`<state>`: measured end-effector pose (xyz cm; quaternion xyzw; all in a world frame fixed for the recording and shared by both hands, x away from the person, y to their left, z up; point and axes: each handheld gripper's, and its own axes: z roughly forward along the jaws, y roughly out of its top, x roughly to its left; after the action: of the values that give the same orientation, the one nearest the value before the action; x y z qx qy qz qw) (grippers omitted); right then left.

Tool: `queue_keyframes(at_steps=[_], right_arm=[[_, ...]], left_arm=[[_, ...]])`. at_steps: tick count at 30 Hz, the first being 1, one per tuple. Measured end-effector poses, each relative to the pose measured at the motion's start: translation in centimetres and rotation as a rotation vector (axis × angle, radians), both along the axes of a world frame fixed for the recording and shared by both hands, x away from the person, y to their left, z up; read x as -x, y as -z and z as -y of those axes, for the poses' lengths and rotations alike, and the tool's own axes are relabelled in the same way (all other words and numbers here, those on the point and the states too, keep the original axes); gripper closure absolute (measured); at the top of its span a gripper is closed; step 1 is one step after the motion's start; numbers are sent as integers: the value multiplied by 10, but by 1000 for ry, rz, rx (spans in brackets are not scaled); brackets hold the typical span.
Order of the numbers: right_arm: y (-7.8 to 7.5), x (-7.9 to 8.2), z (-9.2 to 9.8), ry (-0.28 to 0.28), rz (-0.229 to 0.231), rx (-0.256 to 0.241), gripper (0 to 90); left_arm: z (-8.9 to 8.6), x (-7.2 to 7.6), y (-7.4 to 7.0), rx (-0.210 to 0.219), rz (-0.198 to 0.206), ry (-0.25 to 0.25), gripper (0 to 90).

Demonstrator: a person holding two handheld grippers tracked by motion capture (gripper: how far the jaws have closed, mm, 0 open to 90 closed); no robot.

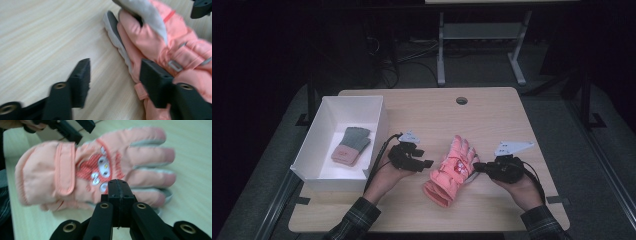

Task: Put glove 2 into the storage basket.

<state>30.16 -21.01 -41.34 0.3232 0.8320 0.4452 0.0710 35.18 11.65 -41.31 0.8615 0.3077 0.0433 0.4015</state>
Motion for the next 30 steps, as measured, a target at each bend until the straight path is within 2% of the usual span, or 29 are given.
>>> queue_keyframes(at_steps=[2, 5, 10, 14, 19, 26, 30], right_arm=[[-2, -5, 0, 8, 19, -8, 900], [-4, -12, -2, 17, 27, -19, 900], [1, -18, -10, -6, 6, -20, 900], [7, -17, -21, -19, -11, 7, 900], [12, -18, -24, -21, -16, 20, 900], [24, -21, -31, -20, -64, 67, 900], [27, -22, -33, -22, -71, 77, 900]], left_arm=[[-1, -2, -5, 7, -6, 1, 343], [0, -4, -14, 52, -26, 12, 270], [8, -5, -26, 70, -15, 51, 213], [16, -6, -31, 67, -7, 80, 197], [25, -7, -33, 70, 0, 99, 193], [37, -9, -26, 52, -26, 126, 188], [45, -10, -22, 46, -34, 142, 180]])
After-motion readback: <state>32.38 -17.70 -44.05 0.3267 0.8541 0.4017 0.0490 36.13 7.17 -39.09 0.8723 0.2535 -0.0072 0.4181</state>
